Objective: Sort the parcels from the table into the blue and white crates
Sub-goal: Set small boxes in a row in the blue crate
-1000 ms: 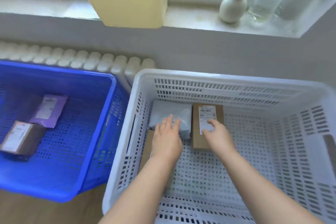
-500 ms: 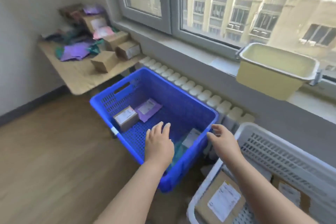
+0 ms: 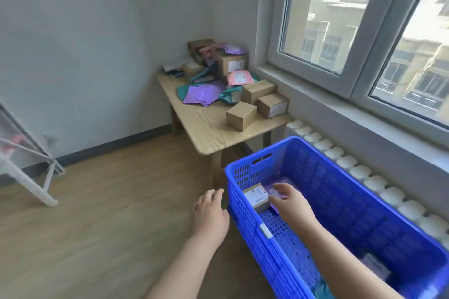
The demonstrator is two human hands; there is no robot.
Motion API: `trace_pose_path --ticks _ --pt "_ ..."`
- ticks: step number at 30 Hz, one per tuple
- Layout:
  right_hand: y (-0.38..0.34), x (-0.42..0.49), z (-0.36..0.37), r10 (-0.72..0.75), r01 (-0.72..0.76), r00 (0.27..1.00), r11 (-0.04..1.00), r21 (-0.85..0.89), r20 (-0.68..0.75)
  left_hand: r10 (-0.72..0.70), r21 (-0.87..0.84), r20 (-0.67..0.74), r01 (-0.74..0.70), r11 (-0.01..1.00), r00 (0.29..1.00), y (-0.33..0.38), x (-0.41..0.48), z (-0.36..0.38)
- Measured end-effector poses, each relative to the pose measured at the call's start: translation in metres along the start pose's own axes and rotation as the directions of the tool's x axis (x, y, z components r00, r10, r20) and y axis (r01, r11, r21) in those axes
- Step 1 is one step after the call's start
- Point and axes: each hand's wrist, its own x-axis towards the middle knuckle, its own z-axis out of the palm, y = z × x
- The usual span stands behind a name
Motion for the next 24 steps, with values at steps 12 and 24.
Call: trace_pose_path --ticks 12,24 --pt "-0.106 0.138 0.106 -0.026 0.028 0.999 0.998 -0.060 0.028 0.047 -0.078 0.052 -0.043 0.996 0.998 -0.103 0.173 -0.053" --pt "-0.192 0.360 0.146 -0.032 0.032 0.999 0.999 -0.033 -0.003 0.054 -0.117 0.129 -0.039 0.992 0.990 -0.122 0.399 -0.093"
